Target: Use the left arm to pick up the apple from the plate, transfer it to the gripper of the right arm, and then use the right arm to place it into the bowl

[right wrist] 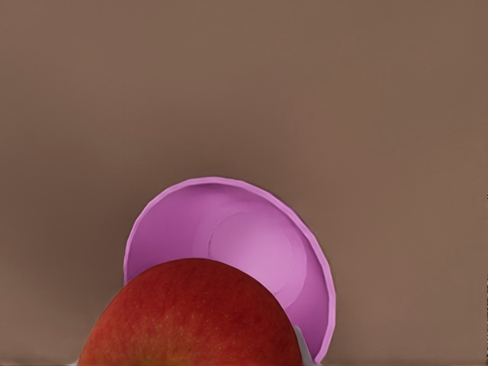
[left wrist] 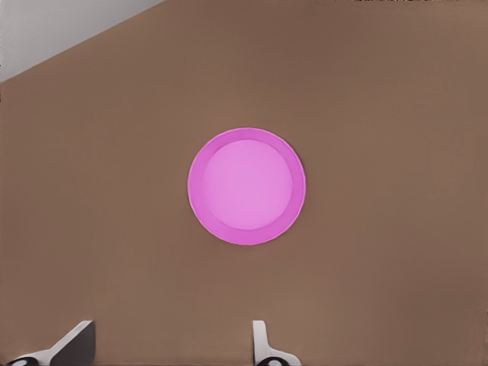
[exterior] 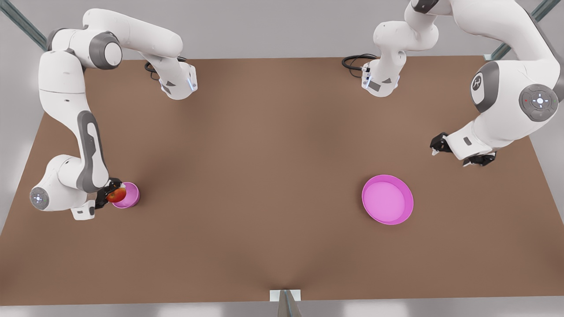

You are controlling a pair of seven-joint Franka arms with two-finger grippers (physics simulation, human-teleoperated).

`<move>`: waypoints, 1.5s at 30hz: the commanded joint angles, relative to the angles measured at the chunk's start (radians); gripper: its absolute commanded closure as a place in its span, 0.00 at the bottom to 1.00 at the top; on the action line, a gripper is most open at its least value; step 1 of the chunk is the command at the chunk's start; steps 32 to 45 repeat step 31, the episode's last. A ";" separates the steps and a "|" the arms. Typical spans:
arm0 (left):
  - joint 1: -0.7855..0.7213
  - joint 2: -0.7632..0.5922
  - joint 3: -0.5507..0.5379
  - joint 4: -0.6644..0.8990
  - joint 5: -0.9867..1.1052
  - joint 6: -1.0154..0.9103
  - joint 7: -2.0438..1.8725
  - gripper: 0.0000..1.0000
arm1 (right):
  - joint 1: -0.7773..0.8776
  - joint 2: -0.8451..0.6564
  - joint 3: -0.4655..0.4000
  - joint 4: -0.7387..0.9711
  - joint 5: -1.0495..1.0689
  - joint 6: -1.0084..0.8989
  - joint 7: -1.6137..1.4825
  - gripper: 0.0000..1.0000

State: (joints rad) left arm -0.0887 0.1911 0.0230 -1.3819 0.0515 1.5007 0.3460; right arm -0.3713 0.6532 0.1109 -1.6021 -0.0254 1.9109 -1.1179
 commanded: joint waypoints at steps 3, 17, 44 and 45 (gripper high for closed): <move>0.000 -0.001 0.000 0.000 0.001 -0.002 -0.289 0.00 | 0.002 0.000 0.001 0.001 -0.013 0.020 -0.043 0.05; 0.001 0.024 0.000 0.004 0.008 0.039 -0.294 0.00 | 0.138 -0.310 0.233 0.357 -0.053 -0.362 0.995 0.00; 0.000 0.037 0.000 0.027 0.008 0.052 -0.295 0.00 | 0.319 -0.526 -0.062 0.123 0.030 -0.306 1.147 0.00; 0.000 0.037 0.000 0.027 0.008 0.052 -0.295 0.00 | 0.319 -0.526 -0.062 0.123 0.030 -0.306 1.147 0.00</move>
